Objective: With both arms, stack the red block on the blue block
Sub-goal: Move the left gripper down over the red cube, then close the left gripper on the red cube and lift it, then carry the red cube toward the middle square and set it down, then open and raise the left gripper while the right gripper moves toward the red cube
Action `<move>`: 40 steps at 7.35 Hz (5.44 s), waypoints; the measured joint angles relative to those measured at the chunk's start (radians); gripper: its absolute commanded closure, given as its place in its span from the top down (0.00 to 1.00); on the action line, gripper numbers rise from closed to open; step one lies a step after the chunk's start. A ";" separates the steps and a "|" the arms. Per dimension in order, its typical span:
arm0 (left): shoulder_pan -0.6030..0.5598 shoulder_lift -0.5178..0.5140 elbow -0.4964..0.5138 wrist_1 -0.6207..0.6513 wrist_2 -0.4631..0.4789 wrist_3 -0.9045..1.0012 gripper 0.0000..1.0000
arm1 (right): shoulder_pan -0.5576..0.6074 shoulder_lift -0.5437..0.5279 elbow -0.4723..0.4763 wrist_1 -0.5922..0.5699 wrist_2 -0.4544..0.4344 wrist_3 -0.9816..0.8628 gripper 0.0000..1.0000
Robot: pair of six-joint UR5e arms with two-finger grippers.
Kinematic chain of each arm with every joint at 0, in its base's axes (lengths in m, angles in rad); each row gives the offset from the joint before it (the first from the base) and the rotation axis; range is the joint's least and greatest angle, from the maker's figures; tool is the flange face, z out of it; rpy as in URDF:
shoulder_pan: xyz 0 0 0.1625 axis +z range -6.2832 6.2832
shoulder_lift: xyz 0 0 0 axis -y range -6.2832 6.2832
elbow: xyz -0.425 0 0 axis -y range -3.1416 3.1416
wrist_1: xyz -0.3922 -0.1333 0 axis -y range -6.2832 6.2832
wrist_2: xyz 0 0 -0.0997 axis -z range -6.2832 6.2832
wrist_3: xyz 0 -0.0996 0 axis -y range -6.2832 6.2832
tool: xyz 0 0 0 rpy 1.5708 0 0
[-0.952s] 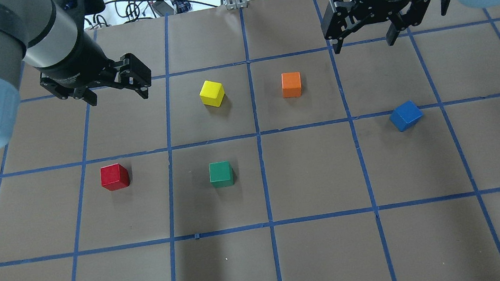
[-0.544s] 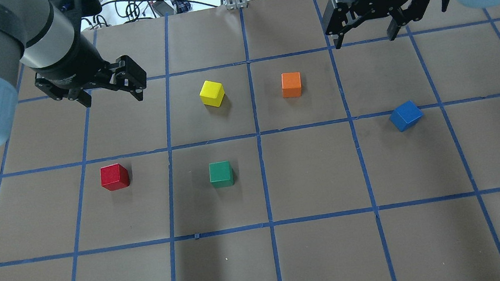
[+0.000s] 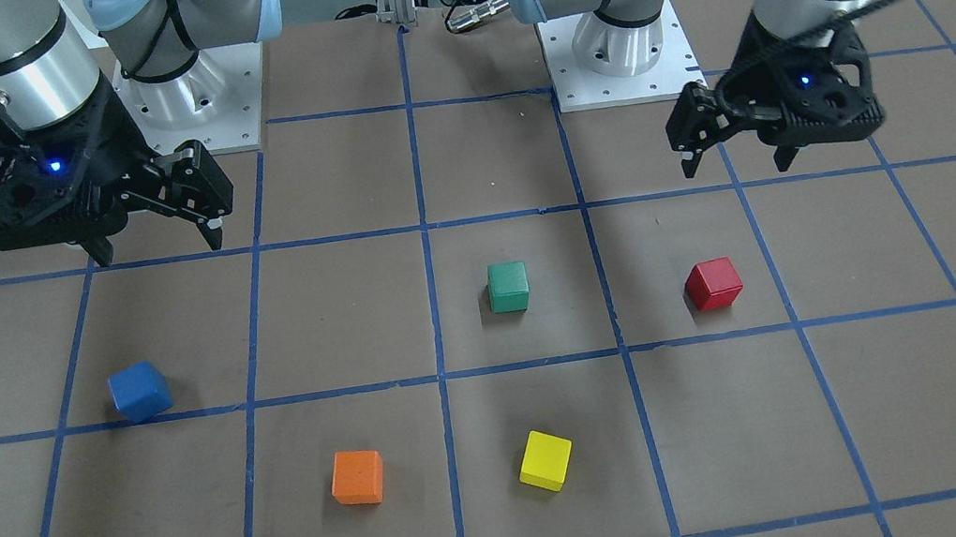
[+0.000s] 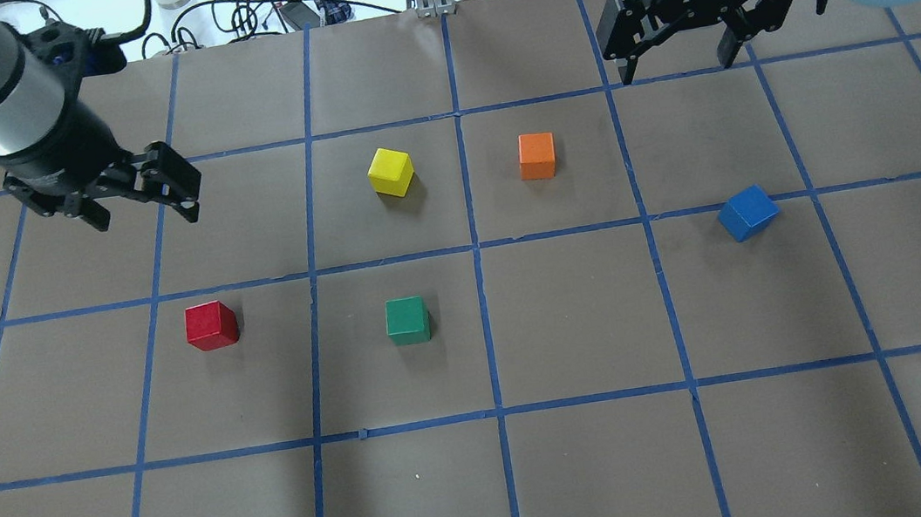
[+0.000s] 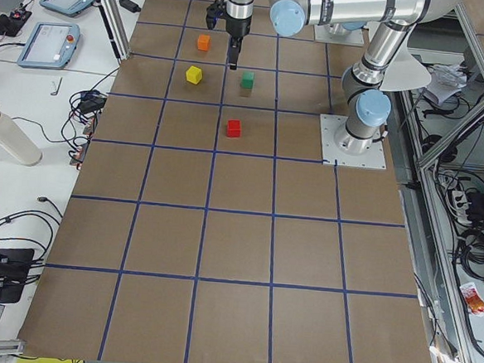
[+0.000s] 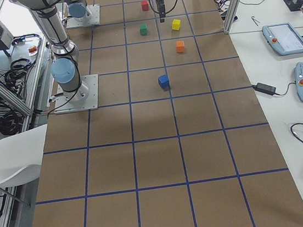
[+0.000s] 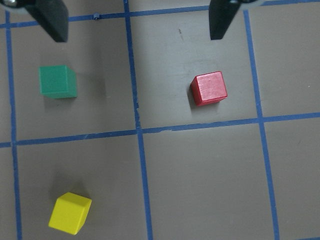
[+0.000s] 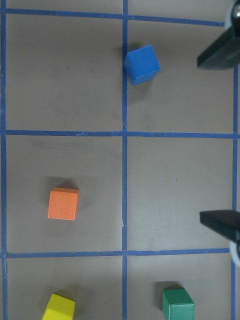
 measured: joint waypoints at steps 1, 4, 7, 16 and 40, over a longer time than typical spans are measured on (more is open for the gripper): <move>0.043 -0.014 -0.081 0.060 0.002 0.032 1.00 | -0.001 0.001 -0.002 0.009 -0.010 -0.003 1.00; 0.074 -0.080 -0.327 0.379 0.010 0.045 1.00 | -0.001 0.003 -0.010 0.037 -0.016 -0.014 1.00; 0.077 -0.164 -0.358 0.467 0.013 0.043 1.00 | -0.002 0.005 -0.011 0.044 -0.015 -0.017 1.00; 0.078 -0.283 -0.354 0.574 0.074 0.040 0.23 | -0.003 0.002 0.005 0.050 -0.015 -0.018 1.00; -0.436 -0.393 0.165 0.183 -0.041 -0.456 1.00 | 0.030 0.001 0.070 0.021 0.001 0.081 1.00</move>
